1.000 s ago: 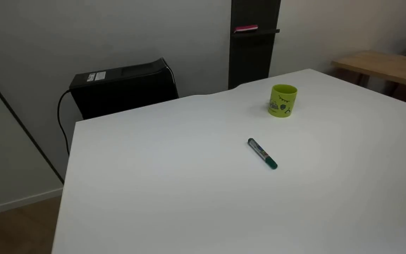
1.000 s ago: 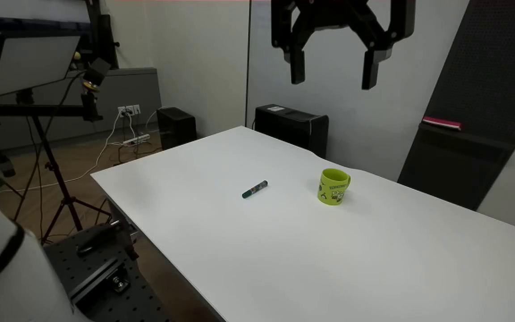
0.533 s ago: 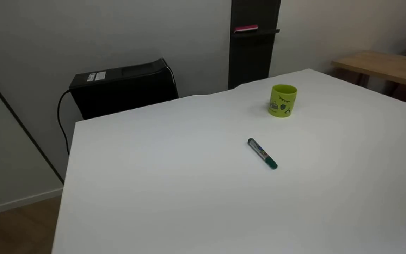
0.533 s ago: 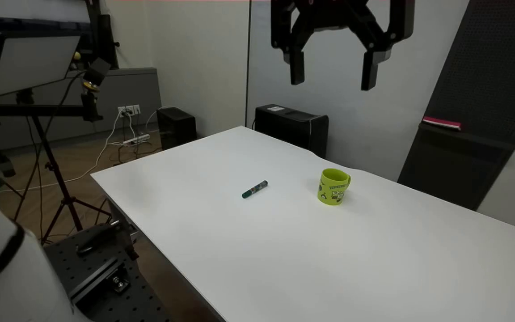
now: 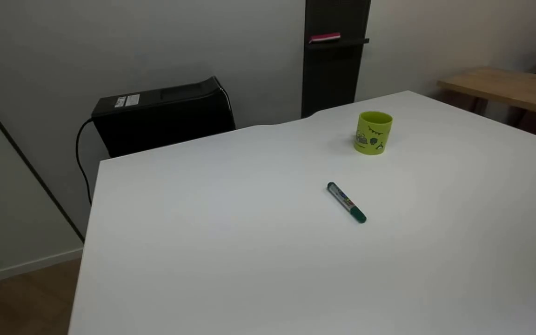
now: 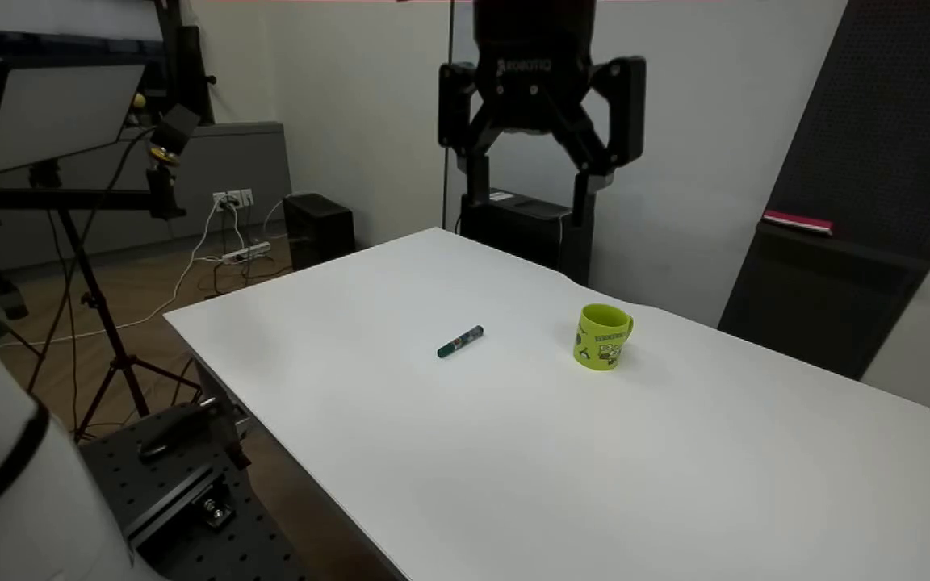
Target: Put the black marker in the mug
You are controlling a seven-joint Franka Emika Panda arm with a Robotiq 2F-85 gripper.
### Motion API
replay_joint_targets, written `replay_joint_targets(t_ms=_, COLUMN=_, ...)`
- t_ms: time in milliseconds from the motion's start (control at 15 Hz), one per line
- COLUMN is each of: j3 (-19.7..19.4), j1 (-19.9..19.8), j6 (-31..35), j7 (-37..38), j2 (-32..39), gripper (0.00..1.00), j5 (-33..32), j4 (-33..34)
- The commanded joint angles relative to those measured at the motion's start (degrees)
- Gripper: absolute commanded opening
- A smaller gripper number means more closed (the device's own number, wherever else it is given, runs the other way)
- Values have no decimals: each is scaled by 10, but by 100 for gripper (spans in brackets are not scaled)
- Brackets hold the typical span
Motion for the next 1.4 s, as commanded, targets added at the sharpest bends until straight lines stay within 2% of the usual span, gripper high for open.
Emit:
replay_joint_targets(t_ms=0, j3=11, j1=28, j6=25, j7=-12, j2=4, gripper=100, j5=19, j4=-49)
replay_joint_targets(t_ms=333, j3=24, j1=81, j6=73, j7=-31, j2=32, gripper=100, j5=76, j4=-115)
replay_joint_targets(t_ms=400, j3=25, j1=93, j6=82, j7=-34, j2=62, gripper=100, j5=93, j4=-96)
replay_joint_targets(t_ms=733, j3=53, j1=136, j6=181, j7=-17, j2=137, gripper=100, j5=167, j4=-107)
replay_joint_targets(t_ms=1000, j3=93, j1=170, j6=255, j7=-12, j2=212, gripper=100, j5=208, j4=-107)
replay_joint_targets(t_ms=1333, j3=149, j1=198, j6=324, j7=3, j2=302, gripper=100, j5=220, j4=-93)
